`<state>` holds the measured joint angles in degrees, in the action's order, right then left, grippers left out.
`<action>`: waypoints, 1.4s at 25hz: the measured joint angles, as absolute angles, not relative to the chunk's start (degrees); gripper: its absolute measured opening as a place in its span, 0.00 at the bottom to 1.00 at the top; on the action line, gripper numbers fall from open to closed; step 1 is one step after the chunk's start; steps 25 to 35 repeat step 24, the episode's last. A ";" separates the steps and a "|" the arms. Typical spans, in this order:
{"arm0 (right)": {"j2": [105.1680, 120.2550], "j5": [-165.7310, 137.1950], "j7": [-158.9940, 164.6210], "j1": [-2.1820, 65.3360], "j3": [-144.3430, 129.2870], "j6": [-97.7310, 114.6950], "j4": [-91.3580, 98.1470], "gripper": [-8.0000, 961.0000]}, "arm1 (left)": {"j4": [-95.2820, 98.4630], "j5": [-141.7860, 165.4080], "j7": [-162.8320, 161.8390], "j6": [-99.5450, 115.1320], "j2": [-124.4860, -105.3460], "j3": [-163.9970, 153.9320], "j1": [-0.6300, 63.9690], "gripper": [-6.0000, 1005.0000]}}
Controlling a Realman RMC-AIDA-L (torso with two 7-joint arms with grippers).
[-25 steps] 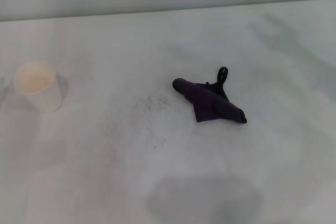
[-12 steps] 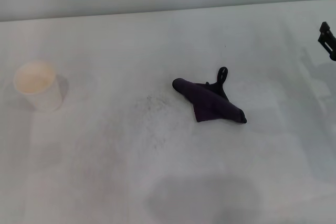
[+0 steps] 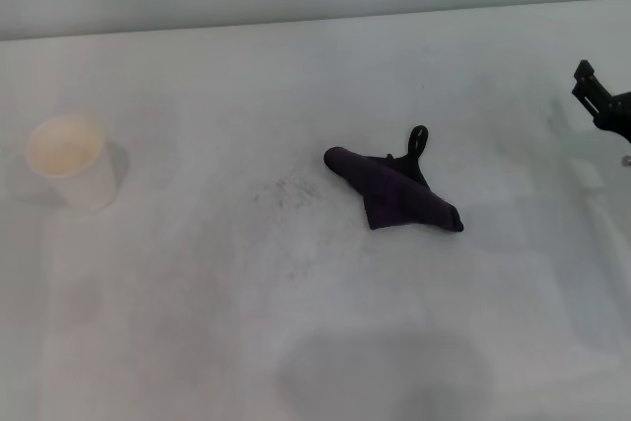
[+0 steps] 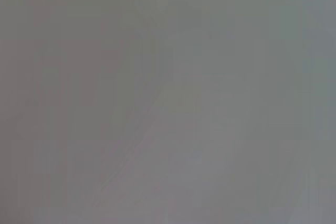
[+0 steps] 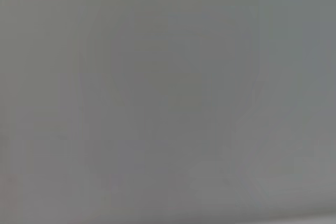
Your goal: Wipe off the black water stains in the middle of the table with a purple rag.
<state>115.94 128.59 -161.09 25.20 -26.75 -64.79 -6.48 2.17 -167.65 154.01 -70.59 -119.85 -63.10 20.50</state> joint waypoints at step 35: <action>116.03 128.32 -155.05 28.02 -26.09 -56.96 -6.64 0.91 | 2.45 -167.81 154.10 -66.07 -119.51 -63.11 23.71 0.89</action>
